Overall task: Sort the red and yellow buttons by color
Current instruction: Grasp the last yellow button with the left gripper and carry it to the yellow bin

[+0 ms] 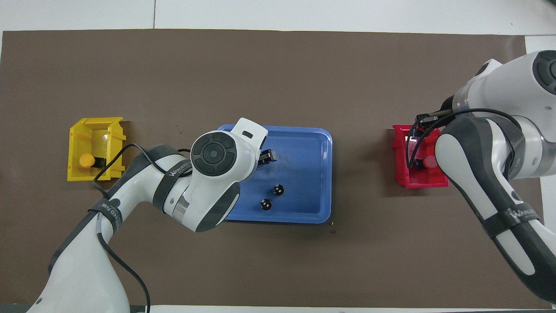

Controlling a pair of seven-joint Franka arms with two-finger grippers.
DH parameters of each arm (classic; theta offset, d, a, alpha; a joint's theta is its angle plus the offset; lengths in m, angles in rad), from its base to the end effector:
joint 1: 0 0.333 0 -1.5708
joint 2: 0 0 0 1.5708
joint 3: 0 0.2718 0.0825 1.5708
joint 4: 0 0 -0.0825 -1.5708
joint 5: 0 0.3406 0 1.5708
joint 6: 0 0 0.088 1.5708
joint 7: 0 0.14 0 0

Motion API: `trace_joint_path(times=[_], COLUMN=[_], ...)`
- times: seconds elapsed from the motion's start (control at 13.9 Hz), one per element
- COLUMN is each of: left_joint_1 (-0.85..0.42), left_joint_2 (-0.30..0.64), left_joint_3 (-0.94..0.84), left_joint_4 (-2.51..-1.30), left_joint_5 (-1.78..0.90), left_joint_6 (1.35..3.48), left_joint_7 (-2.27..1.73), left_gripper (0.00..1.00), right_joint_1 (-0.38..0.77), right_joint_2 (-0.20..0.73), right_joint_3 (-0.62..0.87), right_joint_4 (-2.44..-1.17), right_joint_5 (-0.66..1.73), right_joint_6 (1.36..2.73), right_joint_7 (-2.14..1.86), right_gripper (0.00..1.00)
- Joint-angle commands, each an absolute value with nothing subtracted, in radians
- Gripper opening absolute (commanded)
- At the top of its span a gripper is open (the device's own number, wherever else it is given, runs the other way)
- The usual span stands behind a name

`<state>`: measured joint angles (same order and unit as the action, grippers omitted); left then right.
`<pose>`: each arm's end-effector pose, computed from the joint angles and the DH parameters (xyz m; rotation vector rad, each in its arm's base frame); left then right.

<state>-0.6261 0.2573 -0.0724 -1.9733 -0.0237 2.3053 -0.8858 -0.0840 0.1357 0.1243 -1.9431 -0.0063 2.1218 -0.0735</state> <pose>0.4339 -0.3648 0.2986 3.0460 0.3142 0.0412 0.5498 0.0206 0.3620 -3.1250 -0.1806 -0.0693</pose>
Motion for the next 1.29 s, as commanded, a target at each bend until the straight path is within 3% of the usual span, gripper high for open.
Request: trace_joint_path(times=[0.0, 0.14, 0.22, 0.29, 0.57, 0.72, 0.79, 1.01, 1.22], left_joint_1=[-0.647, -0.647, -0.646, -0.646, -0.629, -0.568, -0.514, -0.285, -0.113], left_joint_2=[0.284, 0.287, 0.29, 0.29, 0.288, 0.241, 0.198, 0.114, 0.095], left_joint_3=[-0.051, -0.051, -0.051, -0.051, -0.046, -0.02, -0.014, -0.012, -0.012], left_joint_4=[-1.942, -1.927, -1.924, -1.924, -1.837, -1.738, -1.726, -1.727, -1.791], left_joint_5=[-0.009, -0.011, -0.011, -0.011, -0.011, -0.006, -0.002, -0.003, -0.008], left_joint_6=[2.313, 2.303, 2.301, 2.306, 2.194, 1.984, 1.906, 1.824, 1.886], left_joint_7=[-0.908, -0.908, -0.914, -0.919, -0.937, -0.881, -0.754, -0.383, -0.104], left_gripper=[0.88, 0.7, 0.27, 0.02, 0.01, 0.01, 0.01, 0.01, 0.01], right_joint_1=[-0.098, -0.095, -0.095, -0.095, -0.1, -0.097, -0.098, -0.109, -0.117], right_joint_2=[0.081, 0.078, 0.072, 0.061, 0.084, 0.084, 0.084, 0.086, 0.077], right_joint_3=[0.14, 0.14, 0.14, 0.14, 0.14, 0.138, 0.138, 0.138, 0.135], right_joint_4=[-2.049, -2.11, -2.141, -2.173, -2.2, -2.198, -2.195, -2.159, -1.993], right_joint_5=[0.017, 0.017, 0.017, 0.017, 0.017, 0.017, 0.017, 0.017, 0.017], right_joint_6=[2.219, 2.291, 2.327, 2.363, 2.388, 2.387, 2.381, 2.32, 2.092], right_joint_7=[-0.098, -0.098, -0.098, -0.098, -0.112, -0.113, -0.117, -0.136, -0.149], right_gripper=[0.28, 0.28, 0.28, 0.28, 0.29, 0.45, 0.63, 0.8, 0.83])
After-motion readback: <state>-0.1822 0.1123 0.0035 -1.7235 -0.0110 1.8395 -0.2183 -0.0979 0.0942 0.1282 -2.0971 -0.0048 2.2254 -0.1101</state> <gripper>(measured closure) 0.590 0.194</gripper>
